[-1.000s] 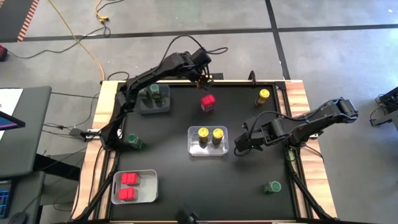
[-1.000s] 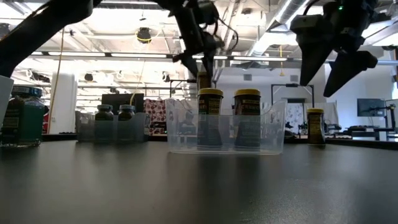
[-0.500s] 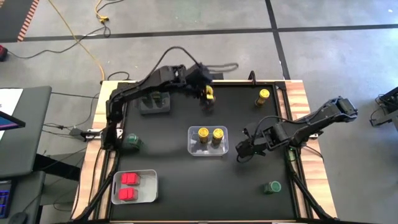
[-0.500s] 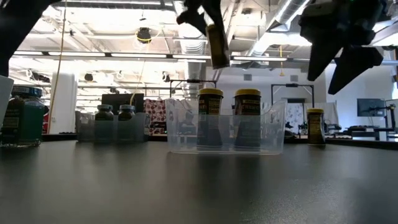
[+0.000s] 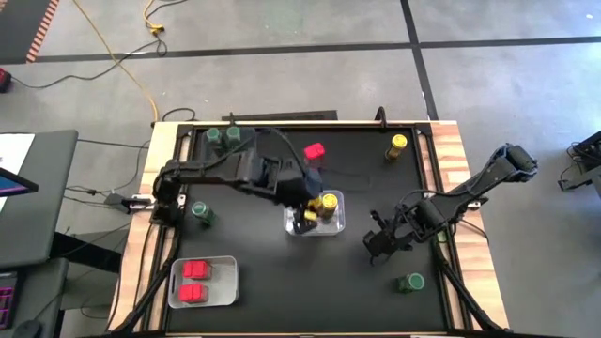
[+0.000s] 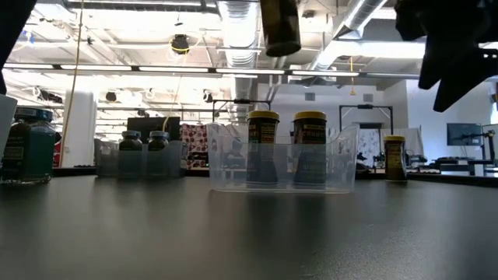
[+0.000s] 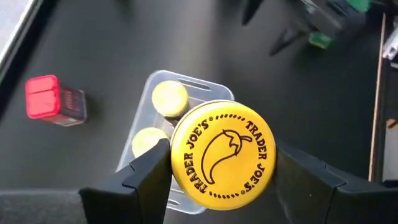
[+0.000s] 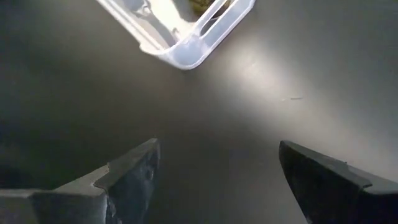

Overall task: Sort spices by type
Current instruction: Put the yellow seasoning bottle into the transparent bin

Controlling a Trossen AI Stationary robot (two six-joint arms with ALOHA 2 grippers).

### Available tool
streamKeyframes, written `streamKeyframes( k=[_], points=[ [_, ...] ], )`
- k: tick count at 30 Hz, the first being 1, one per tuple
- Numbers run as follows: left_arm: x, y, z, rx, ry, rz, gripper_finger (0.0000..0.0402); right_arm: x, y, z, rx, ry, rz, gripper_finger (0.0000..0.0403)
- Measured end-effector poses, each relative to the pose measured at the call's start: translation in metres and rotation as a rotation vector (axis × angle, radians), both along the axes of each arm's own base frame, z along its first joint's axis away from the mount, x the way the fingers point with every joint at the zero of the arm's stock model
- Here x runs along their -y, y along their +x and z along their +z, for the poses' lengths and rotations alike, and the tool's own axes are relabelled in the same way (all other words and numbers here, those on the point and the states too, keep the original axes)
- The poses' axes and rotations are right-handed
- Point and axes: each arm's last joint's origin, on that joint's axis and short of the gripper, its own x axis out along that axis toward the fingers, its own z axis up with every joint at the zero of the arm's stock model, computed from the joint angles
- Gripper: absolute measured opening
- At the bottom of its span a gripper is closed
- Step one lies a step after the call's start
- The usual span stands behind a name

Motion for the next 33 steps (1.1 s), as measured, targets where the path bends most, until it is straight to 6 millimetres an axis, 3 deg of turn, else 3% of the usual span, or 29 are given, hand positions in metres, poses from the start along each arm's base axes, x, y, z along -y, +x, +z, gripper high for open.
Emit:
streamKeyframes(
  k=[5, 14, 33],
  points=[
    [0.021, 0.001, -0.018, -0.052, 0.011, -0.009, 0.0235, -0.007, -0.004, 0.0, 0.003, 0.01, 0.013, 0.0356],
    [0.029, 0.013, -0.058, -0.113, 0.015, 0.002, 0.0235, -0.015, -0.009, 0.0, 0.015, 0.028, 0.006, 0.0356],
    [-0.001, 0.03, -0.115, -0.171, -0.017, -0.008, 0.0235, -0.02, -0.011, 0.0, 0.031, 0.031, 0.001, 0.0356]
  ],
)
